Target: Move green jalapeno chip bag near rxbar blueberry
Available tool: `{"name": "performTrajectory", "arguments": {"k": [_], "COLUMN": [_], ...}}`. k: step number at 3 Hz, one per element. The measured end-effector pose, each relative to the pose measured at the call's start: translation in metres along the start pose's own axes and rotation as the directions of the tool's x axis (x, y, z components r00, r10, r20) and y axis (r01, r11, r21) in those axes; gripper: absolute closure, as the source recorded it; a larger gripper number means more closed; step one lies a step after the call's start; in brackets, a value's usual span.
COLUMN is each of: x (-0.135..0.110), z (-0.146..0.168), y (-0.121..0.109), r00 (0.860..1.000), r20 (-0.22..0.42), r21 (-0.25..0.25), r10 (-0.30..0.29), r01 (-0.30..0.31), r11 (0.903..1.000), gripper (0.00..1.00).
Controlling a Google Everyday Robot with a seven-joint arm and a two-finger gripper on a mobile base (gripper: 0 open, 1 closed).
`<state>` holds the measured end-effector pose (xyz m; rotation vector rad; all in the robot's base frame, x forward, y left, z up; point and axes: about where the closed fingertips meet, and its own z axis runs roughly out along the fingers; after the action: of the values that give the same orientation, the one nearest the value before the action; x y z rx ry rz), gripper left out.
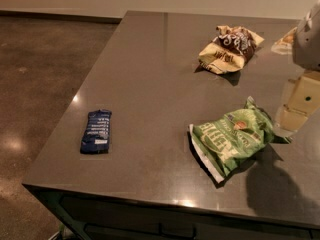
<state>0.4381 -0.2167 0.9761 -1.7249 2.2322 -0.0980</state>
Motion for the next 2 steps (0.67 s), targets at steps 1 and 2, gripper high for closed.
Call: {"name": "performTrajectory", "arguments": {"k": [1,2], "x": [0.0005,0.0057], "z": [0.0009,0.0093], "y": [-0.0013,-0.0068], "r00": [1.0,0.998], "r20": [-0.008,-0.052], "r21": [0.006,0.016], "r10": [-0.005,-0.021], "r01": [0.005,0.022], "r11": [1.0,0.9996], "gripper": [0.0,0.0]}}
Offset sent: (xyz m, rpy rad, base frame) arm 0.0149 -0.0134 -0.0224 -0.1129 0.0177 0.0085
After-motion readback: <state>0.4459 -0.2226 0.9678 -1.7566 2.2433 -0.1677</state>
